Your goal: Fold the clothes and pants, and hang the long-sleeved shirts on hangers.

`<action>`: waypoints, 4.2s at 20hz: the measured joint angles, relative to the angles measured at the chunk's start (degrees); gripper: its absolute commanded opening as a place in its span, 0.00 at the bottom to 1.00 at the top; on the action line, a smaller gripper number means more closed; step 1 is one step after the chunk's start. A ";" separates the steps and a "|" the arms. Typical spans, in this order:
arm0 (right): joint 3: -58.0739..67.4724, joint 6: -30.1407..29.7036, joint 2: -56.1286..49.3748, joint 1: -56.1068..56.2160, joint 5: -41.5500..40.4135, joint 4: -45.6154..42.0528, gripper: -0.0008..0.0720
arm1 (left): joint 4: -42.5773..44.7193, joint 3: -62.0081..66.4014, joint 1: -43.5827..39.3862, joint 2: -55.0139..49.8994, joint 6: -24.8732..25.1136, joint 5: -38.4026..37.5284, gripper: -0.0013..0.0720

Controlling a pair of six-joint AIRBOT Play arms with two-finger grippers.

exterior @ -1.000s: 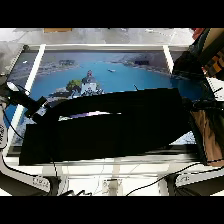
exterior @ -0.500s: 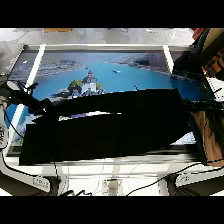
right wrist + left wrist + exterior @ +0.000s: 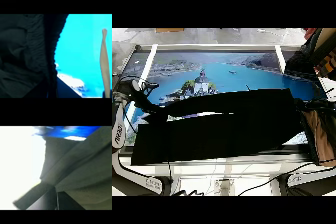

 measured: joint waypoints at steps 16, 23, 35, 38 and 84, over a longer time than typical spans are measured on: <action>0.00 0.02 -0.02 -0.04 -5.16 7.30 0.04 | 29.00 0.42 -7.93 0.28 -30.73 12.20 0.02; 0.00 0.00 -0.02 -0.11 -5.62 7.32 0.04 | 29.49 -10.71 -7.17 0.33 -32.70 11.76 0.98; 0.07 -0.50 0.00 -0.07 -5.14 3.13 0.96 | 32.59 -12.04 -5.64 4.94 -47.84 -0.70 0.65; 0.79 -0.50 0.24 -0.07 -4.81 2.27 0.95 | 32.92 -12.04 -4.76 6.80 -51.65 -4.07 0.64; -36.83 13.46 22.36 -2.21 -27.34 4.22 0.04 | -27.30 -13.29 16.15 26.36 -18.05 -3.30 0.64</action>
